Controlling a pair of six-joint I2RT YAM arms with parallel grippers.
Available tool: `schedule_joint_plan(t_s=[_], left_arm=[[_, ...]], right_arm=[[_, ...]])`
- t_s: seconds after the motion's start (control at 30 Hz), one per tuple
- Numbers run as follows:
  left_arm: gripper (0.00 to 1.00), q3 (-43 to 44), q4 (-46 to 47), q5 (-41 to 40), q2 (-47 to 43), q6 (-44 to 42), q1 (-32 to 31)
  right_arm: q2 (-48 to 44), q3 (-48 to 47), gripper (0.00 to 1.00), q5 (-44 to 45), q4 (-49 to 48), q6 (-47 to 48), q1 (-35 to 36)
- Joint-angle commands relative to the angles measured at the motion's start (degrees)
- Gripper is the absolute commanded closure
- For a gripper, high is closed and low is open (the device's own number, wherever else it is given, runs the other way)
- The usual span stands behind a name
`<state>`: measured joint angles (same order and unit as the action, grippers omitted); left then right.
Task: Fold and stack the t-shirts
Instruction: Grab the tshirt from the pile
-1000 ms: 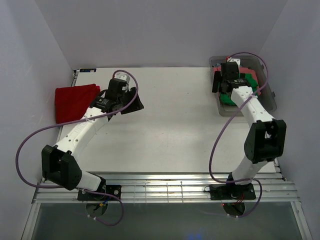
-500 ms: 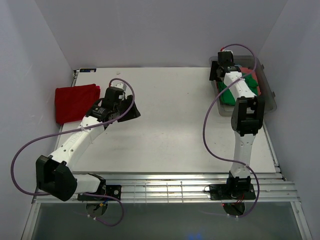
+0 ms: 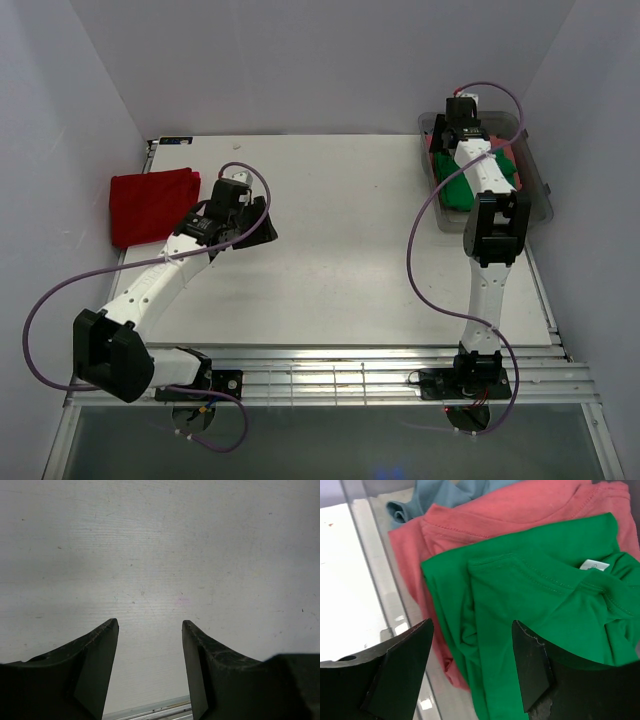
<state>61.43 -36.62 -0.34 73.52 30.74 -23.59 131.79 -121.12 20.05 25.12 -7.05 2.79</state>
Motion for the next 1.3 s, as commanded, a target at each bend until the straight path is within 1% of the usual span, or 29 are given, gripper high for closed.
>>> schedule_joint_plan(t_s=[0.0,0.13,0.2,0.33,0.37,0.47,0.5,0.53,0.57,0.6,0.63,0.77,0.87,0.93,0.97,1.03,1.07,1.1,1.13,1.17,1.23,1.27], left_arm=[[0.36,0.4,0.6,-0.6,0.8,-0.9,0.0],[0.37,0.6,0.6,-1.2,1.4,-1.3,0.0],[0.36,0.5,0.6,-1.5,1.4,-1.6,0.0],[0.36,0.2,0.1,-2.5,1.2,-2.2,0.0],[0.36,0.1,0.1,-2.6,1.3,-2.3,0.1],[0.36,0.0,-0.4,-2.8,1.4,-2.3,0.1],[0.36,-0.2,-0.6,-2.9,1.4,-2.4,0.1],[0.37,-0.3,-0.6,-3.0,1.4,-2.3,0.2],[0.37,-0.3,-0.6,-3.1,1.3,-2.3,0.2],[0.37,-0.4,-0.6,-3.1,1.4,-2.2,0.2],[0.37,-0.4,-0.8,-3.1,1.3,-2.2,0.2],[0.37,-0.6,-0.7,-2.5,1.5,-2.1,0.2],[0.37,-0.7,-0.6,-1.9,1.9,-2.0,0.2],[0.37,-0.8,0.1,-1.9,1.9,-1.9,0.3],[0.37,-0.7,0.3,-1.8,1.9,-1.8,0.3],[0.37,-0.6,0.9,-1.4,1.6,-1.9,0.3],[0.37,-0.7,1.1,-1.4,1.5,-1.9,0.3],[0.37,-0.7,1.5,-1.5,1.4,-1.9,0.3],[0.37,-0.8,1.5,-1.8,1.3,-2.0,0.3],[0.37,-0.8,1.6,-1.9,0.9,-1.9,0.3],[0.37,-1.0,1.6,-2.3,0.3,-1.7,0.3],[0.37,-1.1,1.6,-2.6,-0.6,-1.5,0.3]], right_arm=[[1.5,-0.7,0.3,1.7,-1.4,0.5,-0.9],[2.8,0.5,0.31,1.7,-1.3,0.5,-1.6],[3.6,1.0,0.33,1.3,-1.3,0.6,-1.7],[4.9,0.9,0.42,0.3,-1.0,0.5,-1.8],[5.3,0.8,0.48,0.0,-1.0,0.5,-1.8],[5.9,0.5,0.58,-0.7,-0.6,0.5,-1.8],[6.2,0.4,0.59,-0.6,-0.4,0.5,-1.8],[6.2,0.6,0.62,-0.6,-0.3,0.5,-1.8],[6.1,0.8,0.73,-0.5,-0.3,0.5,-1.8],[5.6,1.1,0.79,-0.4,-0.3,0.5,-1.8],[5.3,1.4,0.92,-0.3,-0.3,0.4,-1.8],[1.2,3.5,0.92,-0.4,-0.5,0.3,-1.7],[-6.3,5.8,0.92,-0.9,-1.4,1.2,-0.9],[-9.4,5.5,0.92,-1.6,0.2,1.9,1.0],[-11.9,3.2,0.92,-1.4,1.6,2.2,1.9],[-14.2,0.4,0.92,-1.9,6.1,2.3,5.4],[-17.0,-0.6,0.92,-2.3,7.0,2.3,6.7],[-18.3,-1.9,0.92,-2.2,7.7,2.3,10.1],[-19.5,-2.8,0.92,-2.1,9.6,1.8,11.9],[-21.0,-3.9,0.92,-2.8,10.5,1.4,15.6],[-21.9,-7.9,0.92,-4.0,12.4,-0.4,19.2],[-22.5,-9.4,0.92,-6.1,13.6,-1.4,20.8]])
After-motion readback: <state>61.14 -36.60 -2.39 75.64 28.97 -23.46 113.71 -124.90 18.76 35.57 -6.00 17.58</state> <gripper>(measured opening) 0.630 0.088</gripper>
